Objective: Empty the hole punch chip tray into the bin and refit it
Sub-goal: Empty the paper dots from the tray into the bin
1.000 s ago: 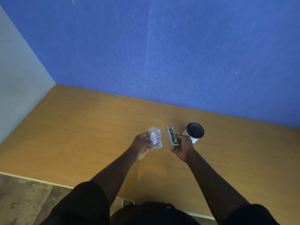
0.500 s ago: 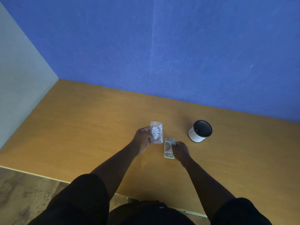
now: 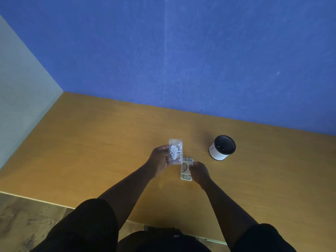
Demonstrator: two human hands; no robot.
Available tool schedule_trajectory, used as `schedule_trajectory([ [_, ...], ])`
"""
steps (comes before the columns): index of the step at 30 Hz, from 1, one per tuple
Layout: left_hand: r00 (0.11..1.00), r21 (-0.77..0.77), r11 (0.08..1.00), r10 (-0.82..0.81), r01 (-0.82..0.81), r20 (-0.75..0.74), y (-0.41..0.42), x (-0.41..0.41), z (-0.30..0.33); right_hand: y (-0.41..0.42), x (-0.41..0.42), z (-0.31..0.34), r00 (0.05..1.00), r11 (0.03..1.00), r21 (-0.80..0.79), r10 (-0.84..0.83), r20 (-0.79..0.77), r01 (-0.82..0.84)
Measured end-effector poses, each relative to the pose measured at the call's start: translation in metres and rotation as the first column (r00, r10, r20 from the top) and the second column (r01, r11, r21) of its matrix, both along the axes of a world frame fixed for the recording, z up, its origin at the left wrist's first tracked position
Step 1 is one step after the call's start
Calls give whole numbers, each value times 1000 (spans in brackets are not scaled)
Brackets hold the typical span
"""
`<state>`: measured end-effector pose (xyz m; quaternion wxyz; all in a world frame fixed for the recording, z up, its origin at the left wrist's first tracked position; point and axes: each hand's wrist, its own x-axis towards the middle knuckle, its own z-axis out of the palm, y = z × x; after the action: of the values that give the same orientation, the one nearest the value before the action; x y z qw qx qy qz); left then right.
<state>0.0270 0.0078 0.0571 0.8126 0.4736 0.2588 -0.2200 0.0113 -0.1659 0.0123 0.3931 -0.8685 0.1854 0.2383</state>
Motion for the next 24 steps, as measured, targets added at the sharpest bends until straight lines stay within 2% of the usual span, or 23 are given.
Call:
schedule_trajectory([
  [4, 1000, 36, 999, -6, 6, 7, -8, 2, 2, -7, -1, 7, 999, 993, -113, 22, 49, -17],
  [8, 1000, 77, 997, -17, 16, 12, -21, 9, 3, -15, 4, 24, 953, 965, -249, 147, 266, -80],
  [10, 999, 69, 997, -36, 35, 14, -32, 13, 5, -22, 11, 37, 932, 991, -124, 93, 351, -52],
  [13, 998, 75, 995, -64, 62, 21, -55, 22, 10, -40, 24, 51, 935, 999, 13, 40, 354, -47],
  [15, 997, 98, 993, -73, 70, 26, -73, 29, 16, -54, 32, 58, 932, 997, 23, 64, 358, -77],
  [19, 991, 116, 988, -113, 105, 66, -103, 42, 27, -78, 44, 70, 907, 992, -55, 124, 403, -111],
  [22, 981, 157, 978, -159, 141, 112, -130, 56, 33, -105, 57, 79, 914, 999, -37, 46, 403, -34],
  [24, 965, 249, 953, -214, 172, 153, -137, 66, 34, -113, 62, 86, 917, 999, 29, -26, 397, 15],
])
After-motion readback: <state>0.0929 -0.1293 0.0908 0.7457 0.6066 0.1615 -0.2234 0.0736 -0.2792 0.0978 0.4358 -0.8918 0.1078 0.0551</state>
